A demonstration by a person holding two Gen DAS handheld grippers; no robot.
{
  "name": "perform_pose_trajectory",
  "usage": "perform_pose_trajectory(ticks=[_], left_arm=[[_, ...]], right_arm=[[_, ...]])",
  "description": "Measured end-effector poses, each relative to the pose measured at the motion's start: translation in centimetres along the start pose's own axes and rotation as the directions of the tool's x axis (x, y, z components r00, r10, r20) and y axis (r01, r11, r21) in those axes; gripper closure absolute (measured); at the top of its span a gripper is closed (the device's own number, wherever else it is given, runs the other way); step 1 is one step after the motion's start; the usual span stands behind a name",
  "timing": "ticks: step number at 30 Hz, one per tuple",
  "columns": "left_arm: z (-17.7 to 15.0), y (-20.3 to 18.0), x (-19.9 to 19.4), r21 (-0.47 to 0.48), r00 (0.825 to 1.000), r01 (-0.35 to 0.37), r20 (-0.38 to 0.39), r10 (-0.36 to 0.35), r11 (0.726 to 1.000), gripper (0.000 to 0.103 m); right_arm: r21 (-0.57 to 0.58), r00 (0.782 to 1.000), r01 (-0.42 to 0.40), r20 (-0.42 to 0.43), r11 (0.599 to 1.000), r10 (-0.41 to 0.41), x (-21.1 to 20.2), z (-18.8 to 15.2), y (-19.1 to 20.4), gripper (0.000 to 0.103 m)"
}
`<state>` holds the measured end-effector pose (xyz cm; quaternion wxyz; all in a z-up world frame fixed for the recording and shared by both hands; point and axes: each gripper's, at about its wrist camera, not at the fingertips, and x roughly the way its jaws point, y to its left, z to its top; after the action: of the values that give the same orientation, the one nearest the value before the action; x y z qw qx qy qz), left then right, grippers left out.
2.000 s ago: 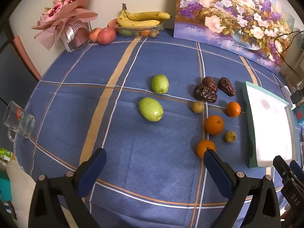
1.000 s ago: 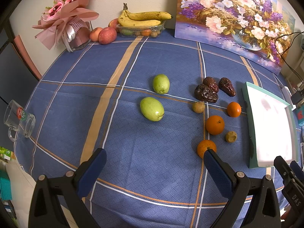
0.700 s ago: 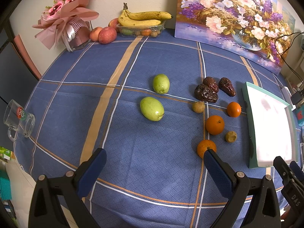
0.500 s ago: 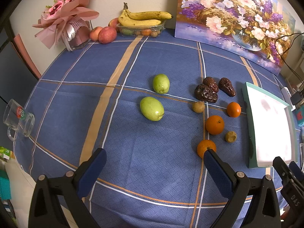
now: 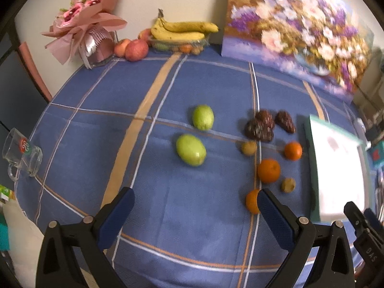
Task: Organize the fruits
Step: 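Close the left tool on a green pear while the right tool grasps a small brown fruit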
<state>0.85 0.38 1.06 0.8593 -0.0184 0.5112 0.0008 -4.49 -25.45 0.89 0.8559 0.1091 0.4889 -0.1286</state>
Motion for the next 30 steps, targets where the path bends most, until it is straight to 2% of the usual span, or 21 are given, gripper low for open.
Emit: perform_pose_trajectory(ticks=[2, 4, 5, 6, 7, 8, 9, 11, 14, 16, 20, 22, 26, 28, 30], left_arm=[[1.0, 0.5, 0.2, -0.024, 1.0, -0.005, -0.007, 0.005, 1.0, 0.0], [1.7, 0.9, 0.1, -0.056, 0.999, 0.029, 0.034, -0.027, 0.998, 0.0], [2.1, 1.4, -0.2, -0.081, 0.992, 0.082, 0.102, -0.074, 0.993, 0.0], [2.5, 1.6, -0.3, -0.1, 0.987, 0.113, 0.126, -0.1, 0.989, 0.0], [2.9, 2.2, -0.5, -0.129, 0.97, 0.177, 0.189, -0.151, 0.976, 0.0], [3.4, 2.7, -0.2, -0.173, 0.965, 0.225, 0.175, -0.194, 0.959, 0.0], [3.9, 2.9, 0.3, -0.198, 0.969, 0.229, 0.142, -0.204, 0.953, 0.0], [4.7, 2.7, 1.0, -0.213, 0.978, 0.204, 0.085, -0.19, 0.956, 0.0], [5.6, 2.2, 0.6, -0.151, 0.982, 0.149, 0.136, -0.129, 0.977, 0.0], [6.0, 2.4, 0.0, -0.14, 0.976, 0.129, 0.192, -0.101, 0.982, 0.0], [7.2, 2.2, 0.4, -0.126, 0.98, 0.092, 0.187, -0.067, 0.988, 0.0], [7.9, 2.2, 1.0, -0.125, 0.983, 0.1, 0.165, -0.079, 0.987, 0.0], [9.3, 2.2, 2.3, -0.15, 0.988, 0.115, 0.122, -0.097, 0.982, 0.0], [9.7, 1.9, 2.6, -0.138, 0.989, 0.102, 0.116, -0.086, 0.985, 0.0], [10.0, 1.6, 3.1, -0.128, 0.992, 0.091, 0.103, -0.078, 0.988, 0.0]], right_arm=[[0.009, 1.0, -0.008, 0.019, 1.0, 0.008, -0.1, 0.8, 0.2, 0.007], [0.022, 0.999, -0.028, 0.034, 0.999, 0.027, -0.2, 1.5, 0.3, 0.007], [0.029, 0.998, -0.039, 0.041, 0.999, 0.037, -0.3, 2.0, 0.4, 0.007], [0.033, 0.998, -0.047, 0.047, 0.998, 0.046, -0.3, 2.4, 0.5, 0.007], [0.033, 0.997, -0.056, 0.052, 0.998, 0.054, -0.2, 2.8, 0.8, 0.007], [0.03, 0.997, -0.06, 0.053, 0.998, 0.058, -0.1, 3.2, 1.1, 0.007], [0.027, 0.997, -0.063, 0.054, 0.998, 0.062, 0.0, 3.5, 1.4, 0.007], [0.022, 0.996, -0.073, 0.058, 0.997, 0.071, 0.2, 4.1, 2.0, 0.007], [0.01, 0.995, -0.081, 0.063, 0.997, 0.08, 0.3, 4.9, 2.7, 0.007], [0.001, 0.995, -0.083, 0.064, 0.997, 0.083, 0.5, 5.6, 3.2, 0.007], [-0.018, 0.992, -0.11, 0.058, 0.994, 0.111, 1.1, 7.0, 4.4, 0.008], [-0.022, 0.991, -0.129, 0.035, 0.991, 0.129, 1.7, 7.5, 5.0, 0.008], [-0.013, 0.99, -0.142, -0.001, 0.99, 0.142, 3.0, 8.6, 5.9, 0.017], [-0.014, 0.989, -0.149, 0.003, 0.989, 0.149, 3.3, 9.0, 6.3, 0.017], [-0.02, 0.987, -0.161, -0.003, 0.987, 0.161, 3.5, 9.1, 6.7, 0.026]])
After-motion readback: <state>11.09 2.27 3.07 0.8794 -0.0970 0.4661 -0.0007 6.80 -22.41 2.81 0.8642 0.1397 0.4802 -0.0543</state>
